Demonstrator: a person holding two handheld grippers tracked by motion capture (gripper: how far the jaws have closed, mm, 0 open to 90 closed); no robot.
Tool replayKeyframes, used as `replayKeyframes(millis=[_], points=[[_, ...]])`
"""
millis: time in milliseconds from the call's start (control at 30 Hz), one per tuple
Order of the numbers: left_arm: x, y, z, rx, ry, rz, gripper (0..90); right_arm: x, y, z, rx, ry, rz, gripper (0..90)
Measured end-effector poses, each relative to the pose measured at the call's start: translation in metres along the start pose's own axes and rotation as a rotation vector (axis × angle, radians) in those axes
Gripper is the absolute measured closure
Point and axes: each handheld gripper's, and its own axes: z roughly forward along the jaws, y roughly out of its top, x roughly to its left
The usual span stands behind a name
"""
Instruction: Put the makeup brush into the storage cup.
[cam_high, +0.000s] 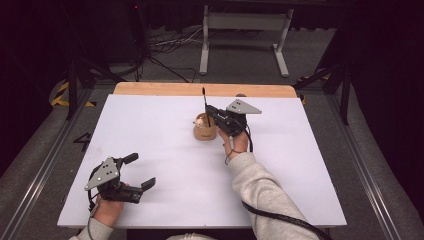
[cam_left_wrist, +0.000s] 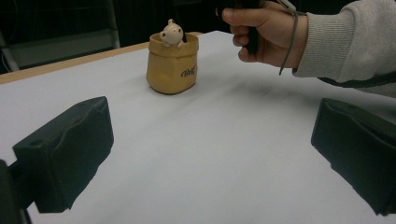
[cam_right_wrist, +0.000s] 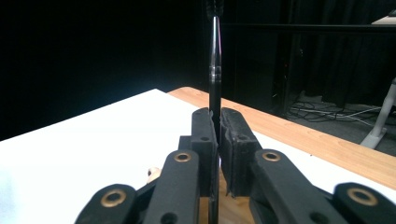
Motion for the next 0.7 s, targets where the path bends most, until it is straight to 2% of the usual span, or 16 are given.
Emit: replayKeyframes(millis=[200,233,300,400,500,600,700], points=[[0.000,0.000,0.002,-0.002,-0.001,0.000,0.0,0.006,0.007,-0.007,-0.024,-0.013,-0.010,55.0],[0.000,0.000,0.002,-0.002,-0.001,0.000,0.0,0.006,0.007,-0.007,-0.024,-0.013,-0.010,55.0],[-0.001,0.001,0.002,-0.001,-0.003,0.002,0.0,0.009,0.011,-0.010,-0.030,-0.010,-0.010,48.9],[0.000,0.001,0.001,-0.001,-0.005,0.003,0.0,0.011,0.016,-0.014,-0.039,-0.017,0.007,35.9],[0.000,0.002,0.000,-0.002,-0.004,0.007,0.0,0.012,0.021,-0.019,-0.045,-0.001,0.019,27.2],[0.000,0.003,0.001,-0.002,-0.012,0.011,0.0,0.015,0.028,-0.026,-0.050,0.026,0.001,19.3],[-0.002,0.004,0.001,0.005,0.002,0.021,0.0,0.018,0.034,-0.035,-0.045,0.039,-0.021,13.7]])
